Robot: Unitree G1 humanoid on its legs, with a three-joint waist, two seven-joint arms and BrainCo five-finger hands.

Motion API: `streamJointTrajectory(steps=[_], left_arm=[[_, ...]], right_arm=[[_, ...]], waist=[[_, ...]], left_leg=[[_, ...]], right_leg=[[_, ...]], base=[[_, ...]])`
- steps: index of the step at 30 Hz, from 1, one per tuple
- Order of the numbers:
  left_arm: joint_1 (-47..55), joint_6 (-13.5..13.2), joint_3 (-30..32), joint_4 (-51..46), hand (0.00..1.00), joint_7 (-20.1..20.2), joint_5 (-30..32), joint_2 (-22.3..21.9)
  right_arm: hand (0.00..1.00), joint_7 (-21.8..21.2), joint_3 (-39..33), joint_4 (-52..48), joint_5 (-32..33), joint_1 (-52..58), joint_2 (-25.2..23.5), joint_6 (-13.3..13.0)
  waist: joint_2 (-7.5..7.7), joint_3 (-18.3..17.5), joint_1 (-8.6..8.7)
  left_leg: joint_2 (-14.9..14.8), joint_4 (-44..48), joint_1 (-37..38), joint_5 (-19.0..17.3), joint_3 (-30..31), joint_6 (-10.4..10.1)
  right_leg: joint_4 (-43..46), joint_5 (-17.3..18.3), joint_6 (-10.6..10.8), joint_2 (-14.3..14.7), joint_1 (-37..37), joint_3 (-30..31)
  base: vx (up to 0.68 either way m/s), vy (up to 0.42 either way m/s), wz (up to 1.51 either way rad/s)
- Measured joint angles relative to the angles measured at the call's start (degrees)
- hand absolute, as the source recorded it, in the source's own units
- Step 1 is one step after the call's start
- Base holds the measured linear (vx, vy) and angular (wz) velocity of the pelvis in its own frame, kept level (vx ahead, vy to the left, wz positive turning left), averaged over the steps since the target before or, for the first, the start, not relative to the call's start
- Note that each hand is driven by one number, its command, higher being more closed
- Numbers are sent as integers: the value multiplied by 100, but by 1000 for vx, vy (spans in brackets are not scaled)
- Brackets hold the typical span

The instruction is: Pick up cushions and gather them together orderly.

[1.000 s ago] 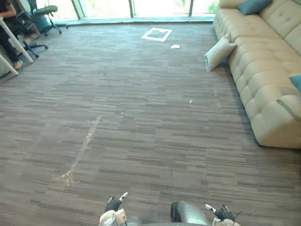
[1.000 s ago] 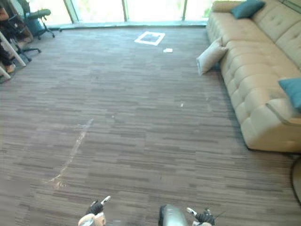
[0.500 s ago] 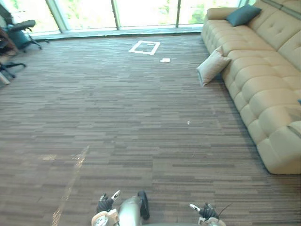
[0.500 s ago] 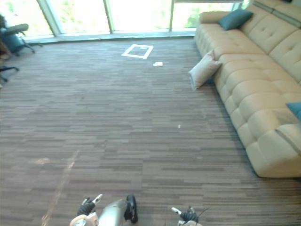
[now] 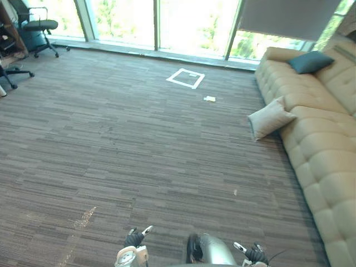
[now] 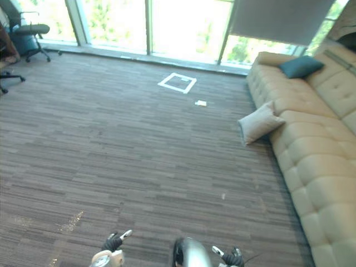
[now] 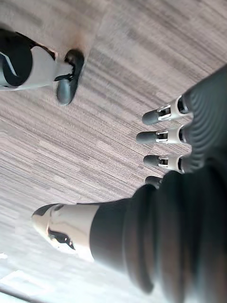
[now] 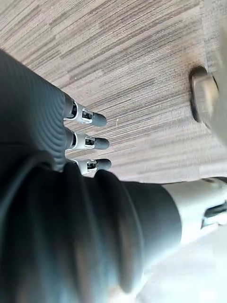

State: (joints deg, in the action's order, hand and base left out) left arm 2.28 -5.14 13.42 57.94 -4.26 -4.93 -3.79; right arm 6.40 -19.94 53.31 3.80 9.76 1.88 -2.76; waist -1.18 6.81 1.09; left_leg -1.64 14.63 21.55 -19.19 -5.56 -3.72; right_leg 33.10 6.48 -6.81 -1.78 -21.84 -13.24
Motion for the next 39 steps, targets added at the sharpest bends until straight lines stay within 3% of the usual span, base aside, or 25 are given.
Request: streamJointTrajectory(steps=[1,2,3,4,5,7,9,10,11,14,15,16,17,18,20,21,24,27,30,32,33,35,37,38,39], left_arm=[[-122,28,92,-2,0,-8,40,-28],[-57,51,284,-20,0,-9,49,-16],[47,44,428,-136,0,-12,56,14],[61,52,544,-219,0,1,112,-15],[84,55,527,-257,0,-17,122,46],[217,33,452,-408,0,-12,130,180],[338,-52,410,-550,0,-8,84,295],[337,-72,385,-547,0,-8,79,294],[312,-93,324,-546,0,-13,29,276],[314,-194,234,-547,0,-42,-71,254],[322,-199,235,-550,0,-41,-86,255],[337,-210,283,-533,0,-19,-137,317],[332,-213,291,-493,0,-26,-132,456],[332,-210,291,-464,0,-31,-122,498],[259,-163,290,-241,0,-52,-20,679],[174,-91,258,-106,0,-68,43,693],[149,-67,0,-29,0,-74,47,676],[29,-64,-98,21,0,-59,46,553],[-5,-67,-107,112,0,-56,96,447],[57,-60,-98,132,0,-47,144,425],[55,-59,-80,121,0,-38,161,339],[-20,-58,74,102,0,-30,256,235],[-29,-60,314,-17,0,-31,265,89],[62,-62,352,-67,0,-37,262,89],[95,-62,343,-149,0,-35,260,129]], right_arm=[[0,-15,44,-16,-73,-54,47,-2],[0,-30,54,-73,-146,-74,106,12],[0,-17,122,-101,-144,4,87,17],[0,6,170,-42,-141,-68,284,29],[0,39,230,-1,-136,-97,279,52],[0,50,331,18,-125,-120,206,71],[0,42,611,-7,-126,-167,146,55],[0,41,639,-10,-125,-236,144,56],[0,36,660,-9,-127,-304,72,60],[0,12,673,-4,-164,-243,-97,71],[0,10,671,-20,-156,-223,-101,70],[0,-8,687,-37,-158,-130,-188,68],[0,-4,689,-28,-158,-99,-291,76],[0,-9,692,-28,-160,-62,-327,71],[0,-40,674,-73,-161,-21,-442,23],[0,-67,660,-92,-160,-39,-417,-3],[0,-78,666,-249,-161,-16,-402,-60],[0,-76,656,-258,-150,-97,-355,-81],[0,-77,651,-231,-149,-221,-277,-78],[0,-77,663,-233,-145,-271,-271,-83],[0,-80,681,-208,-156,-311,-190,-70],[0,-84,665,-173,-146,-325,-140,-70],[0,-82,703,-185,-145,-374,-4,-60],[0,-77,719,-127,-141,-407,60,-45],[0,-57,708,-36,-126,-426,63,-2]], waist=[[3,199,51],[-183,174,20],[-98,148,5],[-462,310,-48],[-341,399,-118],[-138,381,-183],[83,311,-294],[81,307,-305],[80,305,-384],[50,258,-462],[54,235,-483],[192,51,-648],[465,-63,-602],[541,-113,-575],[703,-136,-426],[671,-97,-410],[540,-49,-399],[476,-34,-294],[363,-16,-181],[324,-21,-64],[175,5,-50],[87,-5,-54],[-169,132,-90],[-223,173,-147],[-210,217,-152]], left_leg=[[13,900,-269,423,30,-14],[-193,2763,-1025,1361,-1,-110],[-242,3567,-1391,1902,-1,-242],[-806,5269,-2172,1604,-60,-10],[-877,5615,-2522,1350,-90,78],[-918,5491,-2986,1059,-247,70],[-952,4283,-3772,686,-529,23],[-925,3836,-3862,642,-549,-5],[-709,2367,-4010,674,-492,-51],[-471,654,-4177,1164,-243,-35],[-474,618,-4194,1202,-232,1],[-416,1199,-4189,1670,-335,94],[-313,1412,-4094,1358,-622,198],[-275,1456,-4051,1261,-684,238],[-179,1590,-3612,661,-928,354],[-179,1478,-3156,442,-984,371],[-230,762,-2068,243,-1152,386],[-239,-53,-1208,236,-1289,353],[-225,-486,-701,126,-1416,110],[-207,-561,-401,71,-1336,-6],[-371,-181,-396,105,-1167,-61],[-566,1193,-921,333,-911,-168],[-877,3326,-1813,1536,-573,-51],[-1097,4195,-2166,1607,-577,-37],[-1222,4824,-2519,1341,-629,-6]], right_leg=[[623,133,-156,-158,-49,-135],[37,366,174,299,262,-95],[-455,408,-328,414,519,-25],[-570,687,-415,884,1181,200],[-709,817,-438,942,1590,374],[-1093,857,-445,936,2166,686],[-1846,912,-320,868,3036,1259],[-1951,927,-292,861,3199,1411],[-2130,1047,-84,742,3608,1799],[-2111,1287,278,519,4107,2445],[-2070,1365,331,485,4139,2517],[-1214,1805,537,289,4052,2979],[-379,1794,610,100,3745,3059],[-30,1718,678,61,3582,3058],[2131,728,1327,5,2580,2902],[2739,896,1349,-22,2164,2612],[2689,1299,1084,-34,1440,1776],[1168,1381,941,-17,799,982],[-537,734,781,-6,471,557],[-805,-114,476,20,478,492],[-655,-34,292,36,586,411],[-683,213,278,124,845,363],[-993,379,191,317,1391,503],[-1186,467,114,446,1697,699],[-1376,607,59,492,2162,923]], base=[[864,-293,15],[593,-300,-3],[826,-330,-59],[640,-148,-77],[719,-110,-95],[511,-81,-71],[814,-49,-102],[837,72,-124],[575,121,-94],[855,317,-128],[959,433,-185],[828,373,-158],[827,362,-146],[463,217,-60],[671,348,-63],[622,325,-58],[541,217,-44],[419,106,0],[485,45,3],[604,-41,22],[620,-99,30],[634,-195,12],[522,-145,-43],[593,-7,-93],[679,-13,-103]])
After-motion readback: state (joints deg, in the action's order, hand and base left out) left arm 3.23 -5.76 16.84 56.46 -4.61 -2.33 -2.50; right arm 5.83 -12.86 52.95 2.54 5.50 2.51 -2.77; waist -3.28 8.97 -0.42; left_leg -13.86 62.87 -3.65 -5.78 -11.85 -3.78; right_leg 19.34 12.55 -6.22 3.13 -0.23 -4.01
